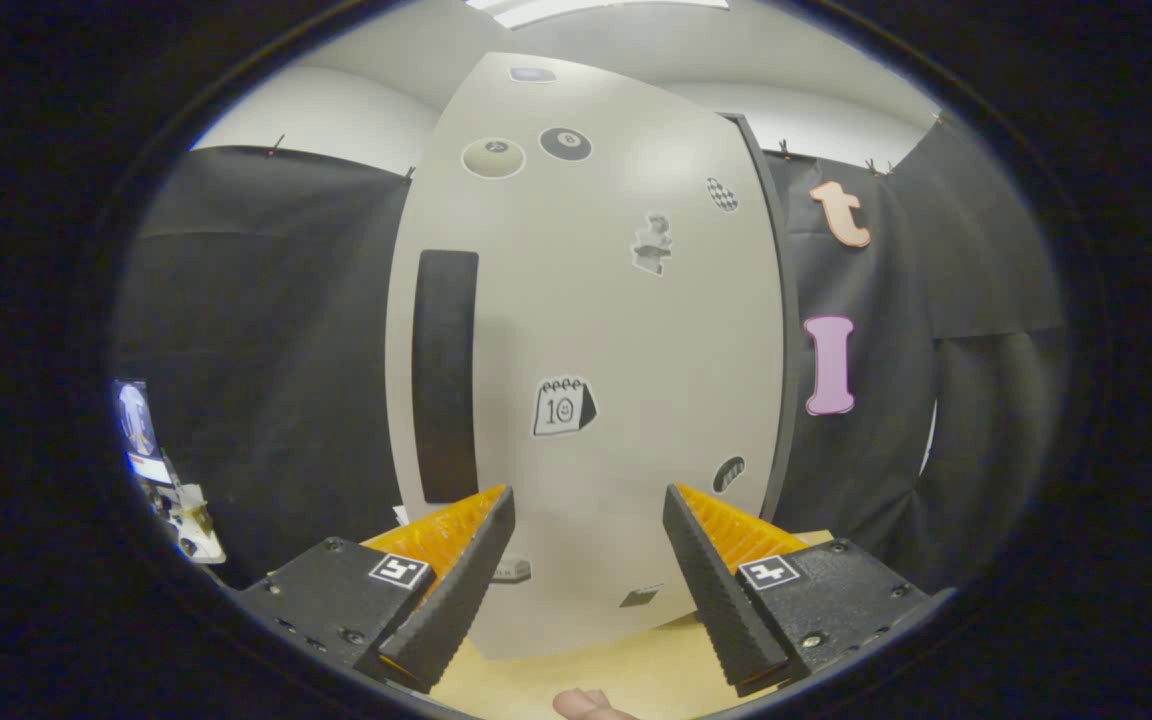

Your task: Open the shoe cabinet door, grab the shoes and put them into the shoe cabinet, then close the shoe cabinet door.

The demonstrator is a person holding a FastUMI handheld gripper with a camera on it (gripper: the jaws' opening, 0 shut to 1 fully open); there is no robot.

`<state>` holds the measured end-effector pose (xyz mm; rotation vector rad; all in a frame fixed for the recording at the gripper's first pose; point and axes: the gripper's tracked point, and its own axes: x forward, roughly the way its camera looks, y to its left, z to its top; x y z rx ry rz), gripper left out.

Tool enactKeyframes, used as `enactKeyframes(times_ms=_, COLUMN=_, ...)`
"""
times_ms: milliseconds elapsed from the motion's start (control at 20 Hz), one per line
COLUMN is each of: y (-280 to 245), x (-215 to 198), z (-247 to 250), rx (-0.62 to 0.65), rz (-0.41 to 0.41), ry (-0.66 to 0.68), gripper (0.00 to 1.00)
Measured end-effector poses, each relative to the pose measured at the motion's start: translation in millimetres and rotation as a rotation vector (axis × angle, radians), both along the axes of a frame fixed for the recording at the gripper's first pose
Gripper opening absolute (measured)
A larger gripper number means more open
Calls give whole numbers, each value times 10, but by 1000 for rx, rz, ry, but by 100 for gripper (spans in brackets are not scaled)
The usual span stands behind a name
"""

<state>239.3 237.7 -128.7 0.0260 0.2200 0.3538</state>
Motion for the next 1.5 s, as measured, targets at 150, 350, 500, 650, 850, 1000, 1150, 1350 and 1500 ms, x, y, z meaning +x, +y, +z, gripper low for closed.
enactKeyframes(times_ms=150, y=-10, x=-21, z=-147, rx=7, rz=-42, ry=-6, gripper=98)
enactKeyframes(times_ms=350, y=-111, x=-235, z=-253, rx=12, rz=-81, ry=-9, gripper=99)
enactKeyframes(times_ms=500, y=-199, x=-435, z=-311, rx=28, rz=-108, ry=-11, gripper=99)
enactKeyframes(times_ms=650, y=-245, x=-727, z=-314, rx=101, rz=-108, ry=-9, gripper=99)
enactKeyframes(times_ms=850, y=-405, x=-1117, z=-265, rx=108, rz=-142, ry=-40, gripper=97)
enactKeyframes(times_ms=1000, y=-572, x=-1378, z=-243, rx=39, rz=-209, ry=-55, gripper=97)
enactKeyframes(times_ms=1150, y=-560, x=-1645, z=-139, rx=21, rz=-209, ry=-100, gripper=97)
enactKeyframes(times_ms=1350, y=-660, x=-1854, z=-41, rx=17, rz=-211, ry=-128, gripper=97)
enactKeyframes(times_ms=1500, y=-853, x=-1867, z=-60, rx=-16, rz=-272, ry=-119, gripper=97)
